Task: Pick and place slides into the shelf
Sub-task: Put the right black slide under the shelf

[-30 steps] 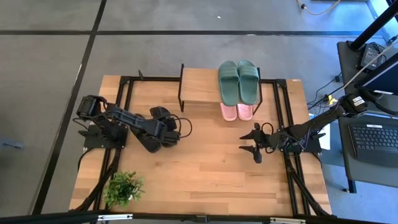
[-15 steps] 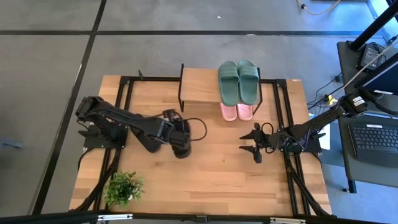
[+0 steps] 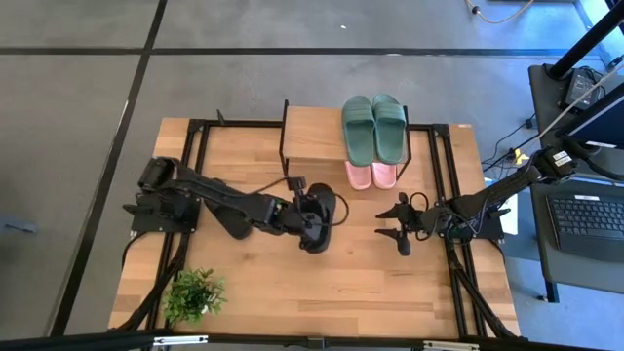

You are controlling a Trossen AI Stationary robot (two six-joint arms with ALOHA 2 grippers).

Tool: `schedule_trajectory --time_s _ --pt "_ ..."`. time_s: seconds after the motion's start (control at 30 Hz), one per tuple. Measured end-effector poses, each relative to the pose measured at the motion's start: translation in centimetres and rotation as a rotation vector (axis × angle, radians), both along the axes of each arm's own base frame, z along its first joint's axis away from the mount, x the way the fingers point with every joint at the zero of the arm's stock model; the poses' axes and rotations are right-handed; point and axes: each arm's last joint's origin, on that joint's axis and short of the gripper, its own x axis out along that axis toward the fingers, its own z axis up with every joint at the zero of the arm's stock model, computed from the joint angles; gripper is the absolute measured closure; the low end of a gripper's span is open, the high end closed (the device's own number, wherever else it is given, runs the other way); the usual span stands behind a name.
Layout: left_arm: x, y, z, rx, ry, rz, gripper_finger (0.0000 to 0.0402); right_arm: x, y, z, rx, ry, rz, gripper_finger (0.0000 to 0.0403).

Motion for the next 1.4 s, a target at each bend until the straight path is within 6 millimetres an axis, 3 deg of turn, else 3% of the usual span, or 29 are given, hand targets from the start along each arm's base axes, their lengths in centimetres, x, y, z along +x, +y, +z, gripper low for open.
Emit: schedule_trajectory --time_s 0.37,0.93,1.27,1.4 --pt "3.3 2.8 -4.1 0.036 -0.048 0.086 0.0399 0.0 0.0 -0.1 -0.001 0.006 -0.001 0.0188" --pt "4.6 6.4 -8.0 0.038 0.018 0.162 0.0399 0.0 0.0 -0.1 -0.002 0.008 0.000 0.0188" --pt "5.1 6.6 -8.4 0.023 -0.014 0.157 0.0397 -0.1 0.0 -0.1 -0.002 0.012 -0.001 0.0188" --pt "5.2 6.6 -8.4 -0.012 -0.027 0.139 0.0377 -0.1 0.0 -0.1 -0.002 0.014 -0.002 0.0188"
